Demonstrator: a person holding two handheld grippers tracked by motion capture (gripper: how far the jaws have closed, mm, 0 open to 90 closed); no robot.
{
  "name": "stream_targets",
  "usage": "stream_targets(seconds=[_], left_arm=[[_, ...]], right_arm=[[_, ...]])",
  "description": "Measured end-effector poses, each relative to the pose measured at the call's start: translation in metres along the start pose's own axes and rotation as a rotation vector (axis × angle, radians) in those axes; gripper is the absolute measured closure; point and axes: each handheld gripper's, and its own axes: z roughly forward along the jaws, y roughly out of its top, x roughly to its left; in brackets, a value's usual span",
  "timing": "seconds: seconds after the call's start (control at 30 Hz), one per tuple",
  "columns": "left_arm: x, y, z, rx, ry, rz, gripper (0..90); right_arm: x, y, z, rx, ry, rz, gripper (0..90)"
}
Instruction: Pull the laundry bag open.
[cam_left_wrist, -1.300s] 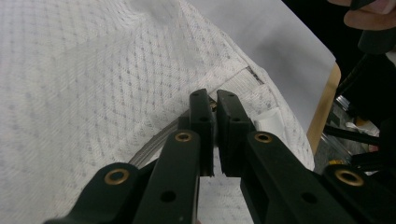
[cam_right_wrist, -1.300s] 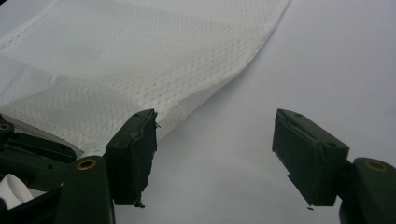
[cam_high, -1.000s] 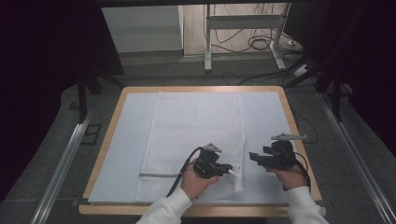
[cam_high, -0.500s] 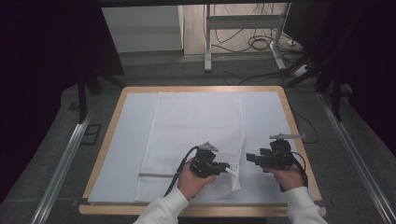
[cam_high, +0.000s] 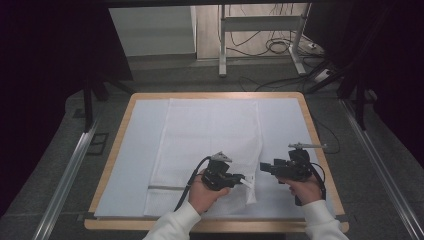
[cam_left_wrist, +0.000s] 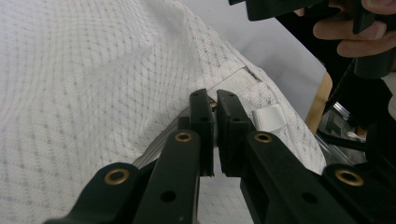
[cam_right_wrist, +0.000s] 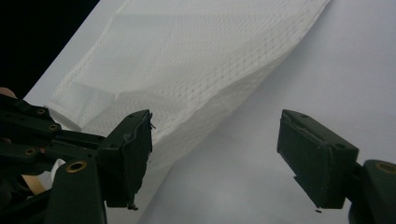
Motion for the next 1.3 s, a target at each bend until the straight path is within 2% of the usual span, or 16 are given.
stream_targets(seconds=[0.1, 0.33, 0.5, 0.7, 0.9, 1.07, 1.13, 1.3], left_arm=[[0.000, 0.000, 0.001, 0.001, -0.001, -0.003, 86.6], [-0.001, 0.000, 0.002, 0.001, 0.000, 0.000, 86.6], [-0.003, 0.000, 0.004, 0.007, -0.002, 0.002, 86.6], [-0.006, 0.000, 0.008, 0.017, 0.005, 0.017, 86.6], [-0.008, 0.001, 0.010, 0.022, 0.005, 0.022, 86.6], [-0.008, 0.002, 0.011, 0.030, 0.010, 0.023, 86.6], [-0.010, 0.002, 0.012, 0.028, 0.011, 0.023, 86.6], [-0.011, 0.002, 0.014, 0.033, 0.010, 0.027, 86.6]], right_arm=[[0.002, -0.001, 0.006, 0.017, 0.019, 0.012, 26.4], [0.004, -0.003, 0.019, 0.054, 0.028, 0.040, 26.8], [0.006, -0.005, 0.026, 0.070, 0.030, 0.049, 27.1], [0.010, -0.005, 0.039, 0.102, 0.055, 0.056, 28.4], [0.012, -0.005, 0.049, 0.120, 0.052, 0.065, 30.9], [0.015, -0.006, 0.056, 0.140, 0.060, 0.066, 37.4], [0.017, -0.007, 0.061, 0.155, 0.071, 0.063, 41.9], [0.019, -0.007, 0.064, 0.164, 0.065, 0.046, 56.5]])
